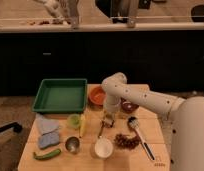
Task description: Place eraser in plastic cup
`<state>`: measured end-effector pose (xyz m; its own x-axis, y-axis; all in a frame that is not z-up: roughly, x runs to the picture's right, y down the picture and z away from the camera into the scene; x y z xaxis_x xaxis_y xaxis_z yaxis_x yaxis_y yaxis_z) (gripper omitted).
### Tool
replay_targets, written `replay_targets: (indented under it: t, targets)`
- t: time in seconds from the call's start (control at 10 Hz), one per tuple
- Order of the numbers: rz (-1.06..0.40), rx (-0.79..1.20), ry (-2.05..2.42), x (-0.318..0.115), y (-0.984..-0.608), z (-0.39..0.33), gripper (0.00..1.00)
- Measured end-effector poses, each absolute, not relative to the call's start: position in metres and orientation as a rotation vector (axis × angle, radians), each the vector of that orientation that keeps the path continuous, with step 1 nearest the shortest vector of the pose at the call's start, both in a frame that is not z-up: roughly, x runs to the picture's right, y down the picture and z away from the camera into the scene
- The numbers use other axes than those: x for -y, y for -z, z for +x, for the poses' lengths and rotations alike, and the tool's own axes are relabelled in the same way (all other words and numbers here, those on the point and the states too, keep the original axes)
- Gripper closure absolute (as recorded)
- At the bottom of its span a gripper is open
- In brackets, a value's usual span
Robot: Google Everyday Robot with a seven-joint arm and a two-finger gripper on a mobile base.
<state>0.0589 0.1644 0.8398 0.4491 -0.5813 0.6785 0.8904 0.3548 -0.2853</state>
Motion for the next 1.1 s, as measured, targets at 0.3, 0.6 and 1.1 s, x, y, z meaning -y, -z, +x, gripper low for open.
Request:
replay_targets:
  t: [0.3, 0.6, 1.1]
  targets:
    - [-0.645, 0.495, 1.047, -0.155, -0.824, 0.052, 1.0]
    - [-0.61, 0.494, 1.116, -0.15, -0.812, 0.034, 1.0]
    - [-0.56, 0.512, 1.244, -0.146, -0.791, -0.005, 1.0]
